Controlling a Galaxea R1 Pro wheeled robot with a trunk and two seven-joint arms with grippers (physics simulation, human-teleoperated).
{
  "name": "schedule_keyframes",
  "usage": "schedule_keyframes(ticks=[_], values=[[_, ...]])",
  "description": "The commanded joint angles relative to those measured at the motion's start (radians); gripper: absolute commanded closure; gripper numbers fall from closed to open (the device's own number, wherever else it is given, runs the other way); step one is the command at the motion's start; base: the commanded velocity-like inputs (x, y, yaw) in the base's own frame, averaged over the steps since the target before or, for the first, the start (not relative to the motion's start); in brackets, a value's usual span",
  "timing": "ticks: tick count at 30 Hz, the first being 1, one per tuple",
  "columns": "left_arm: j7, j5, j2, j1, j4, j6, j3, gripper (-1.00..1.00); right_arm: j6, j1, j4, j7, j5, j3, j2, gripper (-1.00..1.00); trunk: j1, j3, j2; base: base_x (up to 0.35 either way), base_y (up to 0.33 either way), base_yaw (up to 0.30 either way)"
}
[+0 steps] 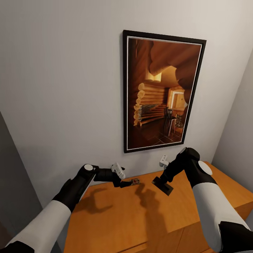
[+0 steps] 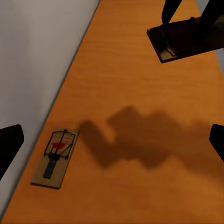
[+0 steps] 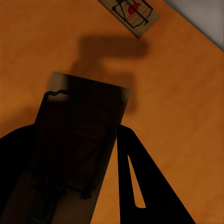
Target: Take the four mousetraps from the cabinet in the bathroom and place them on the bathroom floor. Make sure all four end up on the same floor surface, and ensure that at least two of them are either under or directly next to the same bathroom sink.
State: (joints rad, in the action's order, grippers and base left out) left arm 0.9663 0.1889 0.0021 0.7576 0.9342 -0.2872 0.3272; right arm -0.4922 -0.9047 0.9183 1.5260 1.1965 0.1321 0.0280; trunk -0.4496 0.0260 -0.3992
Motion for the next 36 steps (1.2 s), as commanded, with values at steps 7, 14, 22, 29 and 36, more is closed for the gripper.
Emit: schedule_keyframes(ticks=[7, 14, 22, 29, 36], values=[[0.003, 0.001, 0.000, 0.000, 0.002, -0.010, 0.002, -1.00, -0.010, 0.000, 0.001, 0.007, 0.005, 0.001, -0.001, 1.00, 0.000, -0.001, -0.001, 0.000, 0.000, 0.000], [0.003, 0.002, -0.001, 0.000, 0.002, -0.010, 0.003, -1.00, -0.011, 0.000, 0.001, 0.008, 0.005, 0.001, -0.002, 1.00, 0.000, -0.001, -0.001, 0.000, 0.000, 0.000], [0.002, 0.002, -0.001, 0.000, 0.002, -0.010, 0.002, -1.00, -0.011, 0.000, 0.001, 0.008, 0.005, 0.001, -0.002, 1.00, 0.000, -0.001, -0.001, 0.000, 0.000, 0.000], [0.000, 0.003, 0.000, 0.000, 0.011, -0.011, 0.001, -1.00, -0.011, 0.000, 0.001, 0.008, 0.005, 0.001, -0.002, 1.00, 0.000, -0.001, -0.001, 0.115, -0.010, 0.000], [0.001, 0.003, 0.000, 0.000, 0.018, -0.012, 0.002, -1.00, -0.011, 0.000, 0.001, 0.008, 0.005, 0.001, -0.002, 1.00, 0.000, -0.001, -0.001, 0.031, -0.005, 0.000]])
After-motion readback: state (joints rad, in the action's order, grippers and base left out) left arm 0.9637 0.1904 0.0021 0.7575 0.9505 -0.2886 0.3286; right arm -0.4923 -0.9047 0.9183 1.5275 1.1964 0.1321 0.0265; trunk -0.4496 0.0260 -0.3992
